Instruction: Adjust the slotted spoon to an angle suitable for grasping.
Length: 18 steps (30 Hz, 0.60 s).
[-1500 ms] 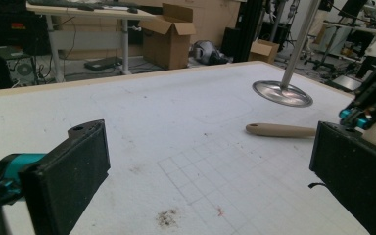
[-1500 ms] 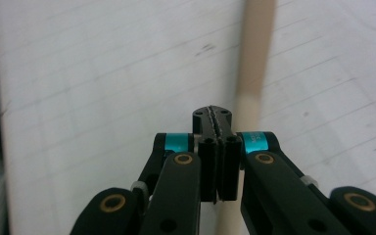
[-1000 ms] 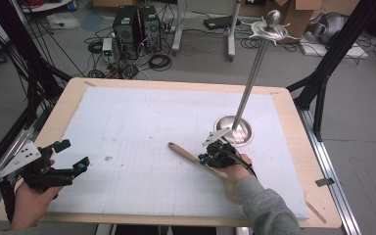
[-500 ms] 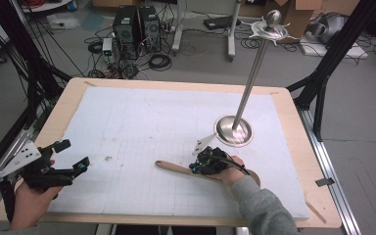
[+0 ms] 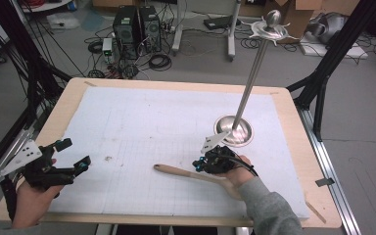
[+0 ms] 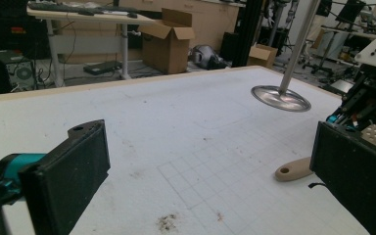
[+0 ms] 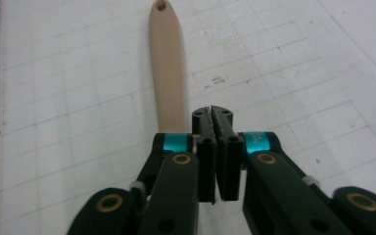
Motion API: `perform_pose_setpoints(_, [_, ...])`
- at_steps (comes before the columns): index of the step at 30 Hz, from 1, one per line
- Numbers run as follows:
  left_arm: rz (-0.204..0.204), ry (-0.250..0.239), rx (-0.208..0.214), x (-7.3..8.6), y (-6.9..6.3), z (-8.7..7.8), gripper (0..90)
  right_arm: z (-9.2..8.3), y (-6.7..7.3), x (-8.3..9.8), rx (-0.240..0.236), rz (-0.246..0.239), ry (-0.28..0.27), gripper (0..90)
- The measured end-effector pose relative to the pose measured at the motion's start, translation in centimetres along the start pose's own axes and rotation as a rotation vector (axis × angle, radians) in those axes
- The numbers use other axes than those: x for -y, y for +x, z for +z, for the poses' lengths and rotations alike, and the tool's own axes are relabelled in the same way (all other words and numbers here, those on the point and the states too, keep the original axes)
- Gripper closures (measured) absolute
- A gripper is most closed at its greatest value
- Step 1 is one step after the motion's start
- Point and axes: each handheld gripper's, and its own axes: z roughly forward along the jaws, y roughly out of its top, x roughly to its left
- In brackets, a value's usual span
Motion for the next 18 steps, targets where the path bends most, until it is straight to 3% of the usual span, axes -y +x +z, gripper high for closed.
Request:
perform_pose_setpoints(9, [0.005,-0.003,0.015,-0.2,-0.2,0.7,1.8,-1.6,1.2,0.1,-0.041,-0.074,0.032,56.0])
perform_pose_setpoints(18, [0.003,0.000,0.018,-0.1,-0.1,0.7,1.8,-3.2,1.0,0.8,-0.073,-0.048,0.006,20.5])
